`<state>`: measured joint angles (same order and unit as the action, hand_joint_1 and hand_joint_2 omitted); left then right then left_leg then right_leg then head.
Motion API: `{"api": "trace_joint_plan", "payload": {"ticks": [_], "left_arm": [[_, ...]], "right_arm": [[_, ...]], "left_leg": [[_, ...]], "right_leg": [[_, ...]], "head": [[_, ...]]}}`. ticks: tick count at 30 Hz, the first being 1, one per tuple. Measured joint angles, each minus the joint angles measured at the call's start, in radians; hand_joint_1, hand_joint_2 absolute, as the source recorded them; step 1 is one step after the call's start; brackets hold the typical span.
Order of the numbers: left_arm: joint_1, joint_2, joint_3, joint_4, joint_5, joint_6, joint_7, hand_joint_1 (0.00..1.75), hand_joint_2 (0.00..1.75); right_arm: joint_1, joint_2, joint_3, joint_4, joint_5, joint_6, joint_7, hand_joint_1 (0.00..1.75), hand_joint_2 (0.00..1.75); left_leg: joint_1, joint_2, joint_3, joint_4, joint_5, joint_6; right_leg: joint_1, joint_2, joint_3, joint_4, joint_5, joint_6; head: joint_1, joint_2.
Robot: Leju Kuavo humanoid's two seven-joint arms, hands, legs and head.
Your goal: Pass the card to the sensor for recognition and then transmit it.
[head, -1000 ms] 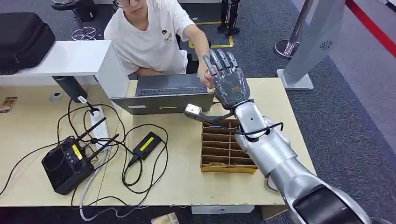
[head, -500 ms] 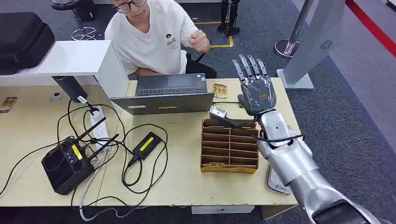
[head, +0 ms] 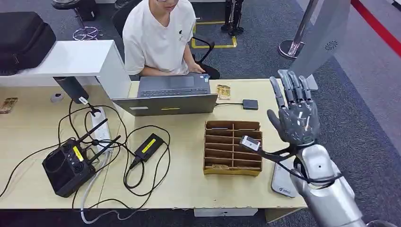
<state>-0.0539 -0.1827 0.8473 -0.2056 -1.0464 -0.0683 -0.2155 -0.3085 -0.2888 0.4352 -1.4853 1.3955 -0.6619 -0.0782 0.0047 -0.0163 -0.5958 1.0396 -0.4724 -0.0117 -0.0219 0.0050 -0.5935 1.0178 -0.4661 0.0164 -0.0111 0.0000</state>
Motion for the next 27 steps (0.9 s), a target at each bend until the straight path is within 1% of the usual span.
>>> {"api": "trace_joint_plan", "payload": {"ticks": [5,6,7,8,12,16,18,20,21,23,24,27], "left_arm": [[0.001,0.001,0.026,0.0,0.018,0.006,0.0,0.0,1.75],[0.001,0.001,0.031,0.0,0.021,0.006,0.0,0.0,1.75],[0.002,0.002,0.036,0.0,0.024,0.006,0.0,0.0,1.75],[0.002,0.002,0.041,0.0,0.027,0.007,0.0,0.0,1.75],[0.001,0.003,0.059,0.0,0.034,0.016,-0.004,0.0,1.75],[0.001,0.003,0.072,0.0,0.039,0.018,-0.005,0.0,1.75],[0.001,0.003,0.075,0.0,0.041,0.019,-0.006,0.0,1.75],[0.0,0.003,0.082,0.0,0.041,0.021,-0.01,0.0,1.75],[0.0,0.003,0.083,0.0,0.041,0.021,-0.011,0.0,1.75],[0.0,0.003,0.086,0.0,0.041,0.023,-0.016,0.0,1.75],[0.0,0.003,0.088,0.0,0.04,0.024,-0.017,0.0,1.75],[-0.001,0.003,0.09,0.0,0.035,0.024,-0.019,0.0,1.75]], "right_arm": [[0.244,-0.066,-0.069,-0.243,0.038,-0.031,-0.01,0.0,1.75],[0.291,-0.073,-0.082,-0.286,0.046,-0.031,-0.011,0.0,0.0],[0.338,-0.079,-0.094,-0.332,0.056,-0.033,-0.013,0.0,0.0],[0.388,-0.083,-0.107,-0.378,0.061,-0.033,-0.013,0.0,1.75],[0.537,-0.1,-0.134,-0.516,0.071,-0.035,-0.004,0.0,1.75],[0.643,-0.126,-0.134,-0.593,0.087,-0.037,0.033,0.0,1.75],[0.667,-0.135,-0.132,-0.612,0.087,-0.035,0.055,0.0,1.75],[0.689,-0.163,-0.124,-0.622,0.067,-0.014,0.105,0.0,1.75],[0.694,-0.173,-0.12,-0.624,0.06,-0.007,0.12,0.0,1.75],[0.702,-0.193,-0.112,-0.623,0.042,0.008,0.14,0.0,1.75],[0.705,-0.208,-0.106,-0.623,0.02,0.029,0.148,0.0,1.75],[0.703,-0.246,-0.084,-0.619,-0.042,0.079,0.149,0.0,1.75]], "left_leg": [[0.0,-0.001,-0.001,0.0,-0.002,0.0],[0.0,-0.001,-0.001,0.0,-0.002,0.001],[0.0,-0.001,-0.001,0.0,-0.002,0.001],[0.0,-0.001,-0.001,0.0,-0.002,0.001],[0.0,0.0,-0.001,0.0,-0.003,0.002],[0.0,0.0,-0.001,0.0,-0.003,0.001],[0.0,0.001,-0.001,0.0,-0.003,0.001],[0.0,0.001,-0.001,0.0,-0.003,0.001],[0.0,0.001,-0.001,0.0,-0.003,0.001],[0.0,0.002,-0.001,0.0,-0.003,0.001],[0.0,0.002,-0.001,0.0,-0.003,0.001],[-0.001,0.002,0.0,0.0,-0.003,0.001]], "right_leg": [[0.0,-0.001,0.0,0.0,-0.002,0.0],[0.0,-0.001,0.0,0.0,-0.002,0.001],[0.0,-0.002,0.0,0.0,-0.002,0.001],[0.0,-0.002,0.0,0.0,-0.002,0.001],[0.0,-0.001,0.0,0.0,-0.003,0.0],[0.0,-0.001,0.0,0.0,-0.003,0.0],[0.0,0.0,0.0,0.0,-0.003,0.0],[0.0,0.0,0.001,0.0,-0.003,0.0],[0.0,0.0,0.001,0.0,-0.003,0.0],[0.0,0.0,0.001,0.0,-0.003,0.0],[0.0,0.0,0.001,0.0,-0.003,0.0],[0.0,0.0,0.001,0.0,-0.002,0.0]], "head": [[0.0,0.0],[0.0,0.0],[0.0,0.0],[0.0,0.0],[0.0,0.0],[0.0,0.0],[0.0,0.0],[0.0,0.0],[0.0,0.0],[0.0,0.0],[0.0,0.0],[0.0,0.0]]}}
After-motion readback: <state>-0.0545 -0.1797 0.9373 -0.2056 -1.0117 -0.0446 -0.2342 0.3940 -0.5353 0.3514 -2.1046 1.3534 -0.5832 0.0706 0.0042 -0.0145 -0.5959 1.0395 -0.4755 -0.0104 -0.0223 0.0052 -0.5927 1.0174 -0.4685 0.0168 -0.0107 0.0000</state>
